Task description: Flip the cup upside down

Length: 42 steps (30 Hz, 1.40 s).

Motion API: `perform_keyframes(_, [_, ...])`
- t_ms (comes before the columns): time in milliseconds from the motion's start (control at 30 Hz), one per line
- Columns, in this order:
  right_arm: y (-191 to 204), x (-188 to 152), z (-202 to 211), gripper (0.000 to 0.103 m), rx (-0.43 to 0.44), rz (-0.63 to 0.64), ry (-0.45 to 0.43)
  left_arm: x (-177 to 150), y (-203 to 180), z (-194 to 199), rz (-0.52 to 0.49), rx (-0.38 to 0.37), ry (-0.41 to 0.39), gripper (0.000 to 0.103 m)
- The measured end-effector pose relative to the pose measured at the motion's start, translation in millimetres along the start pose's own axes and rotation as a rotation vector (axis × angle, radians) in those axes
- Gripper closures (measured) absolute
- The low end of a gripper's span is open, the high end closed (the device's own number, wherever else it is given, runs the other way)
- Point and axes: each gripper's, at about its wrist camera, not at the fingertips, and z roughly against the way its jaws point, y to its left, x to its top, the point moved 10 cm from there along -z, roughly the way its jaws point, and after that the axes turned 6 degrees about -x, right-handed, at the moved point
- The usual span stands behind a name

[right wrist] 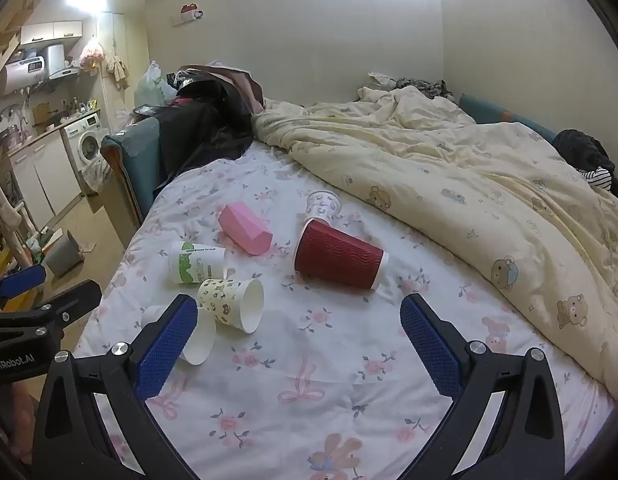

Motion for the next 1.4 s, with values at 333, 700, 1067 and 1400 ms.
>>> perform_keyframes(333, [-1.9,1.4,-0.7,0.0,0.004,-0.005,0.005,0.9,0.6,-1.0,0.015,-0.011,-0.011,0.0])
perform_keyframes(700, [0.8,-3.1,-2.6,0.0,0.003,-0.006,0.011,-1.9,0.5,-1.8,0.009,-0.006,-0.014,0.0])
perform_keyframes(1067, [-0.7,-4.7,-5.3,0.0,0.001,-0.007,0.012,-1.6,2.7,-2.1,0.009,-0.006,-0.011,0.0])
perform_keyframes(1400, [1.3,-5.6,-6.6,0.0,-0.004,-0.003,0.013,-1.0,2.3,-1.1,0.006,-0.006,-0.014,0.0])
